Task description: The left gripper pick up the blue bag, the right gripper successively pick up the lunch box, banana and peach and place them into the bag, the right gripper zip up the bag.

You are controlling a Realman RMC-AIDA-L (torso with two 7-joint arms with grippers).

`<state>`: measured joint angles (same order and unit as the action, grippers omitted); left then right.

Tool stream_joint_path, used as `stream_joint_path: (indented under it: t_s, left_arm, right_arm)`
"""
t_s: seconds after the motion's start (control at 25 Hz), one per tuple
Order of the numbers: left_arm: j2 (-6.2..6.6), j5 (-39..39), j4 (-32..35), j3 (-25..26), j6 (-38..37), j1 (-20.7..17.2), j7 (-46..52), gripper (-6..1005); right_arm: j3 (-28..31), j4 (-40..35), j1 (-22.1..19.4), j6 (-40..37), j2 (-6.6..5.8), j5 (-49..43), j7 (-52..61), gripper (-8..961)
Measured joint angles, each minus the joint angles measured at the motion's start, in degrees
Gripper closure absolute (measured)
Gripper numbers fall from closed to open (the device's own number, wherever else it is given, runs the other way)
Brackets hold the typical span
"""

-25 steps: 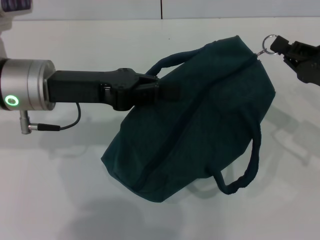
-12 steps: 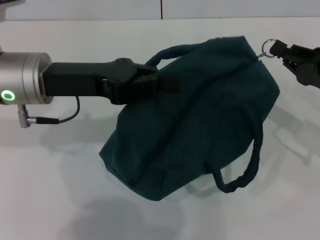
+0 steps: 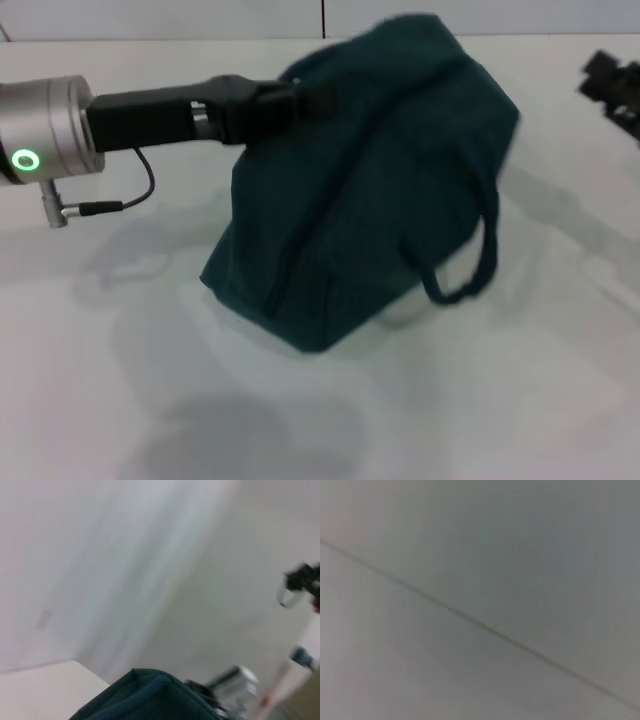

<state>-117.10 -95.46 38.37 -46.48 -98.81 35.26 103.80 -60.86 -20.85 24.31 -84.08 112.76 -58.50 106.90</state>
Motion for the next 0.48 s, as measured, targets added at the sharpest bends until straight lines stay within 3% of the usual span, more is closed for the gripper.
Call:
stream_joint_path:
  t_s: [0.12, 0.28, 0.48]
  left_arm:
    - [-0.1, 0.0, -2.36, 0.61, 4.61, 0.48, 0.08, 945]
    - [-0.69, 0.0, -4.93, 0.57, 11.18, 1.05, 0.09, 945]
    - [-1.87, -0.12, -5.49, 0.23, 14.05, 1.44, -0.28, 870]
  right_arm:
    - [2.53, -0.19, -1.74, -1.01, -0.53, -0.11, -0.5, 485]
    - [4.47, -0.11, -2.69, -2.55, -0.92, -0.1, -1.09, 400]
    - [4.93, -0.15, -3.02, -4.71, -1.02, -0.19, -2.27, 294]
